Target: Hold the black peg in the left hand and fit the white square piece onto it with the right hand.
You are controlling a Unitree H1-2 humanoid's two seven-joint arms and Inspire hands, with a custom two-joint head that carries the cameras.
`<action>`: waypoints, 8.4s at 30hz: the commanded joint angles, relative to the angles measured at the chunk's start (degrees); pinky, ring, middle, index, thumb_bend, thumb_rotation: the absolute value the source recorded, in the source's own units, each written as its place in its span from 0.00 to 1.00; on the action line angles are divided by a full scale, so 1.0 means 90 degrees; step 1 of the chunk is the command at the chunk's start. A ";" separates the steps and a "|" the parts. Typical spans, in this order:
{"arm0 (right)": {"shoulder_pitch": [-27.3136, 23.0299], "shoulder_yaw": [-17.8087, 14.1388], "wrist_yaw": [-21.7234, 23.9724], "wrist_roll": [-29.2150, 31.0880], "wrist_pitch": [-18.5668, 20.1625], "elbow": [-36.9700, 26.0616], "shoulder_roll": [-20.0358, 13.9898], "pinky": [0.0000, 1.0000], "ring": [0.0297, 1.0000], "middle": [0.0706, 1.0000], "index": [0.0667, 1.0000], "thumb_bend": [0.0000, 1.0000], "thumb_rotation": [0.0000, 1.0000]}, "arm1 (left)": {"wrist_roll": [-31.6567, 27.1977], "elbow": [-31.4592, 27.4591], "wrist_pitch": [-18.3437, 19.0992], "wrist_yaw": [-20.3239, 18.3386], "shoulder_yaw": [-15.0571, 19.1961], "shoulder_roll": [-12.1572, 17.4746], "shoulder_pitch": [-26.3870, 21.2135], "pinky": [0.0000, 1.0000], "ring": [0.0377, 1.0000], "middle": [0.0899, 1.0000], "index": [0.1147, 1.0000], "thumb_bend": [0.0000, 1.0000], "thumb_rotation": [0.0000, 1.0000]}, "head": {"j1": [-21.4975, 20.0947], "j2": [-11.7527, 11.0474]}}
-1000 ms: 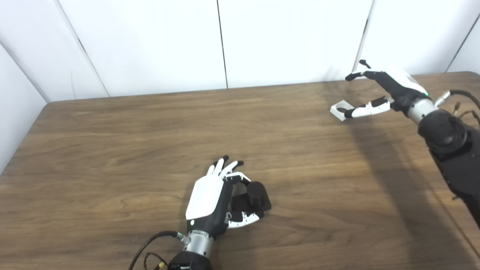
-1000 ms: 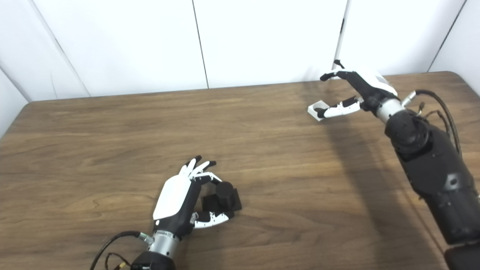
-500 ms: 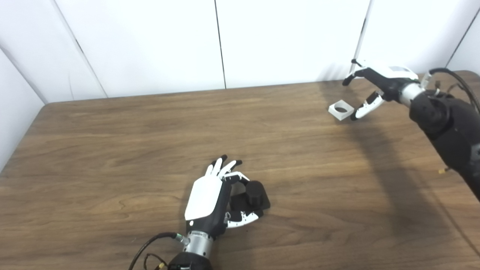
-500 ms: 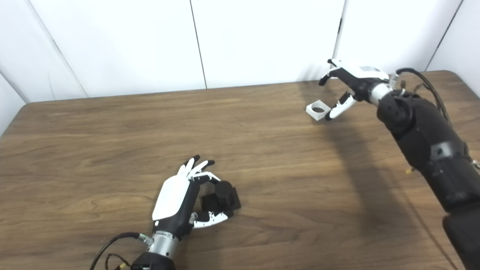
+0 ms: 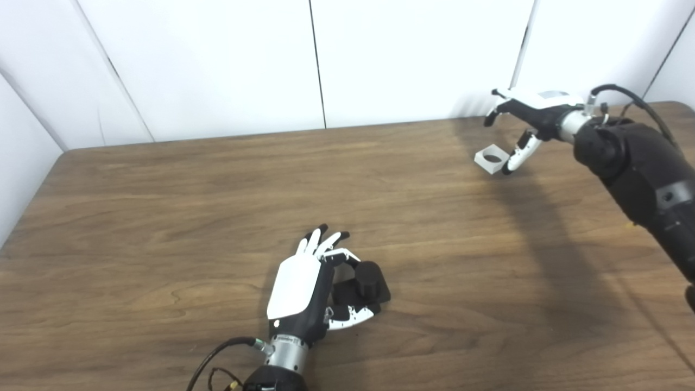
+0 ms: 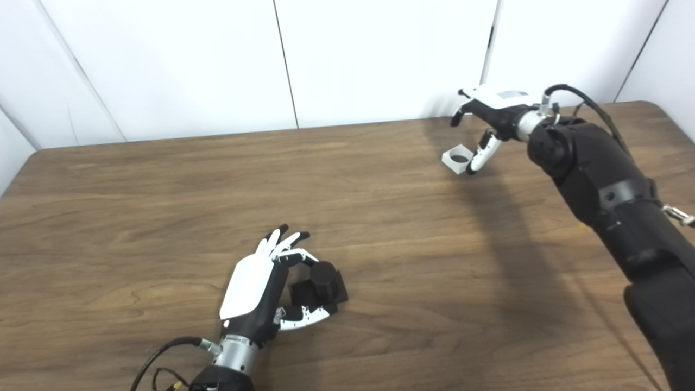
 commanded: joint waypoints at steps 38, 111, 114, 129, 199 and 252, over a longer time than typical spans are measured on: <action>-0.1332 0.0963 -0.0146 -0.0937 -0.0702 0.1615 0.0183 1.00 1.00 1.00 0.69 0.87 0.17 | 0.0040 0.0222 0.0064 0.0157 0.0100 -0.0061 0.0118 1.00 1.00 0.88 0.42 0.52 0.07 | -0.0008 0.0001; -0.1689 0.1692 -0.0782 -0.1160 -0.1500 0.2788 0.0476 1.00 1.00 0.90 0.45 0.53 0.13 | 0.0233 0.0397 0.0191 0.0353 0.0117 -0.0297 0.0080 1.00 1.00 0.88 0.42 0.52 0.07 | 0.0066 -0.0065; -0.1643 0.1600 -0.0816 -0.1059 -0.1509 0.2749 0.0456 1.00 1.00 0.90 0.45 0.53 0.14 | 0.0283 0.0408 0.0223 0.0367 0.0113 -0.0282 0.0070 1.00 1.00 0.88 0.42 0.52 0.07 | 0.0066 -0.0070; -0.0912 0.0785 0.0038 -0.0556 -0.1104 0.0552 0.0061 1.00 1.00 0.89 0.45 0.53 0.14 | 0.0108 0.0430 0.0155 0.0298 0.0191 -0.0213 0.0026 1.00 1.00 0.88 0.42 0.52 0.07 | 0.0018 -0.0050; 0.0559 0.0527 0.3968 0.0124 -0.0199 -0.5885 0.1270 0.94 0.99 0.86 0.45 0.52 0.14 | -0.0009 0.0372 0.0180 0.0149 0.0209 -0.0273 0.0012 1.00 1.00 0.89 0.42 0.52 0.07 | 0.0029 0.0137; 0.0968 0.0900 0.3697 -0.0309 -0.0556 -0.5490 0.1431 0.96 0.99 0.88 0.45 0.53 0.14 | -0.0024 0.0605 0.0139 0.0339 0.0167 -0.0452 -0.0206 1.00 1.00 0.89 0.42 0.52 0.06 | 0.0134 0.0073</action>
